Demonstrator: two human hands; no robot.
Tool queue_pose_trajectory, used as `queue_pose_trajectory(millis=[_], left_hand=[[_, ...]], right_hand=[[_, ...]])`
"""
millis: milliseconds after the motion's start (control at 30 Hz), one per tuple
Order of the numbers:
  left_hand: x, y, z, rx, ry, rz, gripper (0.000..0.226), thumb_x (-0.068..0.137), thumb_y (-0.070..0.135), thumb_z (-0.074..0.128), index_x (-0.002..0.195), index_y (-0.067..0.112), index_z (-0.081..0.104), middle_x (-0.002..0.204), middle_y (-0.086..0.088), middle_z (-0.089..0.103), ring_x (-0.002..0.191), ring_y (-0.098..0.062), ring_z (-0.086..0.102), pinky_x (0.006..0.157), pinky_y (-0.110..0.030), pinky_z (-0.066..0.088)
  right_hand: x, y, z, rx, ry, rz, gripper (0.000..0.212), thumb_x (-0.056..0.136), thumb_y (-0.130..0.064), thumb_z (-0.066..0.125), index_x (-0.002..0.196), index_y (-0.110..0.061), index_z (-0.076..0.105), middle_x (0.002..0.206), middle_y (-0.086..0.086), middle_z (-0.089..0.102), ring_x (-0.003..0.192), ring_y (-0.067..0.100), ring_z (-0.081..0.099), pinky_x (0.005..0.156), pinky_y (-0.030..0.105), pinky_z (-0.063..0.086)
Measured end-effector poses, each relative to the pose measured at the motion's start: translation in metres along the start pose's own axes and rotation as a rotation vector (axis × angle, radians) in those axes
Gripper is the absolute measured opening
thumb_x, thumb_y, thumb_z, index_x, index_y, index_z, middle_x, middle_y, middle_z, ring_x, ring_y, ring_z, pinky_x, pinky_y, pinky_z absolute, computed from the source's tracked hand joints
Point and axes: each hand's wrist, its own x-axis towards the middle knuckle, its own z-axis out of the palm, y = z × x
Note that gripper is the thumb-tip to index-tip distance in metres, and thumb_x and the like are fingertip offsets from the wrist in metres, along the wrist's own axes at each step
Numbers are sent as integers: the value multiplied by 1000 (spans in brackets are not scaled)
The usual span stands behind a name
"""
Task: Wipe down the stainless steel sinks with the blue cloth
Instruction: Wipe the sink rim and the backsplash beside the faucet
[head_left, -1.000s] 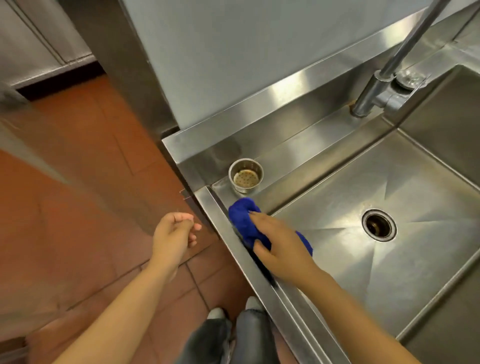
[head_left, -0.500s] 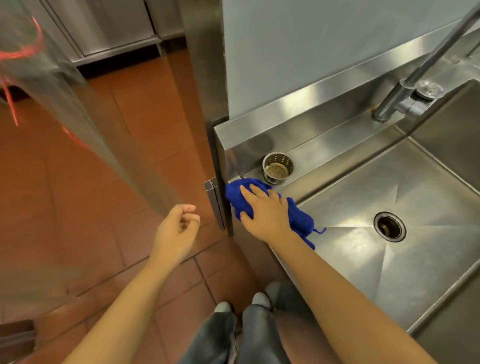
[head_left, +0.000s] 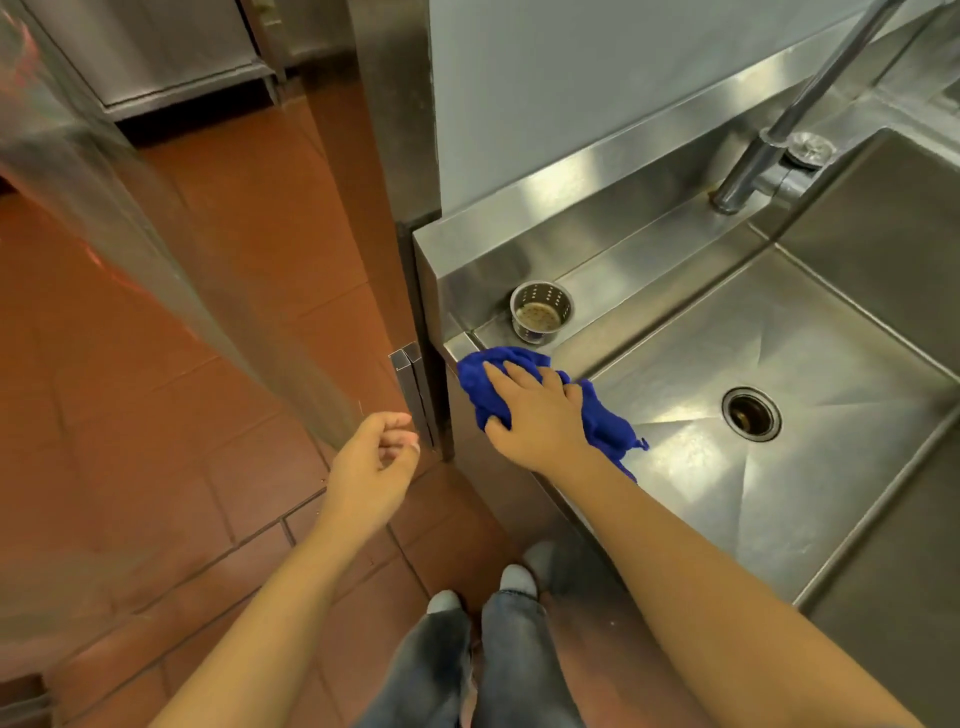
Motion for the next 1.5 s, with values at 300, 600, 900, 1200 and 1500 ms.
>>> queue_pose_trajectory(millis=[300, 600, 900, 1200, 1500], left_hand=[[-12, -6, 44, -2, -151, -15, 30, 92, 1, 52, 119, 14, 55, 99, 3, 63, 77, -5, 55, 65, -11, 42], [-32, 14, 67, -42, -76, 23, 32, 90, -3, 51, 113, 17, 56, 98, 2, 66, 84, -16, 59, 84, -39, 51], [-79, 18, 119, -82, -93, -6, 30, 91, -1, 52, 112, 20, 56, 99, 3, 66, 93, -20, 61, 90, -49, 51], [-92, 20, 123, -35, -85, 15, 31, 91, 1, 53, 113, 22, 55, 101, 3, 66, 96, -21, 62, 90, -49, 52], [-71, 27, 117, -21, -125, 73, 30, 92, -1, 51, 115, 18, 56, 102, 2, 66, 98, -24, 61, 90, -47, 52]], right_hand=[[-129, 46, 25, 109, 134, 140, 60, 73, -43, 36, 124, -28, 62, 126, -5, 64, 109, 30, 60, 81, 46, 44], [-117, 43, 23, 136, 68, 90, 63, 90, -34, 48, 149, -33, 27, 154, -6, 31, 140, 29, 25, 105, 47, 22], [-234, 106, 46, 140, 61, 114, 58, 72, -36, 48, 130, -31, 57, 130, -6, 60, 111, 30, 58, 86, 48, 42], [-186, 90, 42, 268, 38, 61, 63, 92, -34, 45, 150, -36, 23, 159, -8, 21, 148, 28, 3, 112, 57, -9], [-257, 120, 62, 198, 149, 139, 67, 76, -43, 27, 138, -34, 49, 143, -11, 49, 136, 29, 37, 111, 54, -12]])
